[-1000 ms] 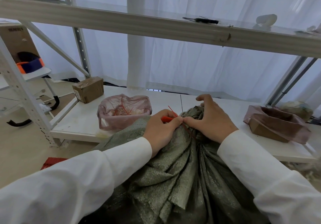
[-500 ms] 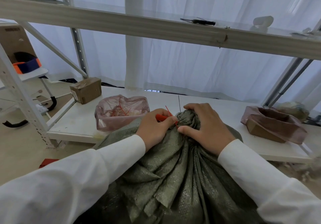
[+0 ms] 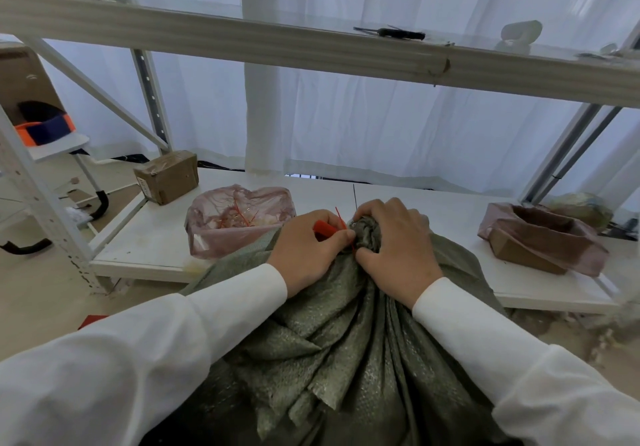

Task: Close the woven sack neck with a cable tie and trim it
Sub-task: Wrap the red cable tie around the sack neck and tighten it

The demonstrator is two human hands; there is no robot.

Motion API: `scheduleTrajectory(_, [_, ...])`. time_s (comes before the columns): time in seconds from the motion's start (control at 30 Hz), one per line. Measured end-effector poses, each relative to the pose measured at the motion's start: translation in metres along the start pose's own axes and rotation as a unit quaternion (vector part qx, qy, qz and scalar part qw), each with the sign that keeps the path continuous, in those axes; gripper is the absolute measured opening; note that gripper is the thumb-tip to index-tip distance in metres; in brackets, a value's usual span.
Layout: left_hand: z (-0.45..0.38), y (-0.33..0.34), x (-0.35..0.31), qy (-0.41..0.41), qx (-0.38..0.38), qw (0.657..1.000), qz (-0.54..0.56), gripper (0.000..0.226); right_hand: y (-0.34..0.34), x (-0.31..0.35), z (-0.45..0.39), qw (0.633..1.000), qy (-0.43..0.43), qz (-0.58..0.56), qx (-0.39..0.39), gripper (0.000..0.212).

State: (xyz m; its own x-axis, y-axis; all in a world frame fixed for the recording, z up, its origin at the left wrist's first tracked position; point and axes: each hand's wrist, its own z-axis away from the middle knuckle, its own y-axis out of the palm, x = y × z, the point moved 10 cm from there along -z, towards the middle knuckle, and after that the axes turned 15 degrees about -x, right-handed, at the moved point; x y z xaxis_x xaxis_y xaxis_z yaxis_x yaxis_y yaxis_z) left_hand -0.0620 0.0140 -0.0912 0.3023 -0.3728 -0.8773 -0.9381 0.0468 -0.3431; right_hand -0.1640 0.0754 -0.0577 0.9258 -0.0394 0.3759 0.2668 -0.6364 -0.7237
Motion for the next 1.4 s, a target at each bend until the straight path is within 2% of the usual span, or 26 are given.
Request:
scheduleTrajectory(0.13, [0.001, 0.0, 0.016, -0.079, -0.016, 0.996, 0.041, 0.017, 0.001, 0.004, 0.0, 0.999, -0.025, -0.02, -0.005, 0.029])
scheduleTrajectory(0.2, [0.003, 0.001, 0.02, -0.111, -0.017, 0.991, 0.071, 0.017, 0.002, -0.003, -0.003, 0.998, -0.012, -0.052, 0.031, 0.026])
scheduleTrajectory(0.3, [0.005, 0.005, 0.018, -0.114, 0.007, 0.99, 0.086, 0.018, 0.002, -0.022, -0.007, 0.975, 0.087, -0.153, 0.138, 0.03])
scheduleTrajectory(0.37, [0.005, 0.007, 0.016, -0.115, 0.02, 0.989, 0.093, 0.017, -0.003, -0.03, -0.007, 0.962, 0.129, -0.183, 0.157, 0.037])
scheduleTrajectory(0.43, [0.005, 0.009, 0.017, -0.123, 0.029, 0.987, 0.103, 0.014, -0.006, -0.031, -0.007, 0.974, 0.12, -0.147, 0.127, 0.029])
scheduleTrajectory(0.57, [0.005, 0.011, 0.025, -0.148, 0.033, 0.982, 0.111, 0.013, -0.001, -0.012, -0.007, 0.997, 0.043, -0.052, 0.043, 0.015])
scheduleTrajectory(0.7, [0.002, 0.01, 0.029, -0.165, 0.044, 0.979, 0.115, 0.009, -0.005, 0.004, -0.009, 0.998, -0.03, 0.048, 0.019, 0.022])
scheduleTrajectory(0.77, [-0.002, 0.008, 0.026, -0.157, 0.039, 0.98, 0.118, 0.008, -0.024, 0.024, -0.011, 0.986, -0.117, 0.106, -0.061, 0.027])
scheduleTrajectory(0.8, [-0.003, 0.007, 0.025, -0.155, 0.038, 0.979, 0.123, 0.008, -0.032, 0.032, -0.011, 0.982, -0.132, 0.106, -0.089, 0.024])
scheduleTrajectory(0.93, [-0.003, 0.007, 0.024, -0.163, 0.041, 0.976, 0.14, 0.01, -0.02, 0.031, -0.008, 0.987, -0.107, 0.11, -0.045, 0.019])
scheduleTrajectory(1.1, [-0.003, 0.007, 0.025, -0.161, 0.038, 0.975, 0.147, 0.009, -0.01, 0.03, -0.005, 0.986, -0.093, 0.125, -0.06, 0.02])
scheduleTrajectory(1.23, [-0.003, 0.008, 0.024, -0.154, 0.041, 0.976, 0.15, 0.005, -0.006, 0.028, -0.007, 0.986, -0.086, 0.136, -0.04, 0.02])
scheduleTrajectory(1.4, [-0.004, 0.012, 0.029, -0.205, 0.04, 0.956, 0.208, 0.022, -0.004, 0.016, -0.008, 0.993, -0.049, 0.103, -0.007, 0.019])
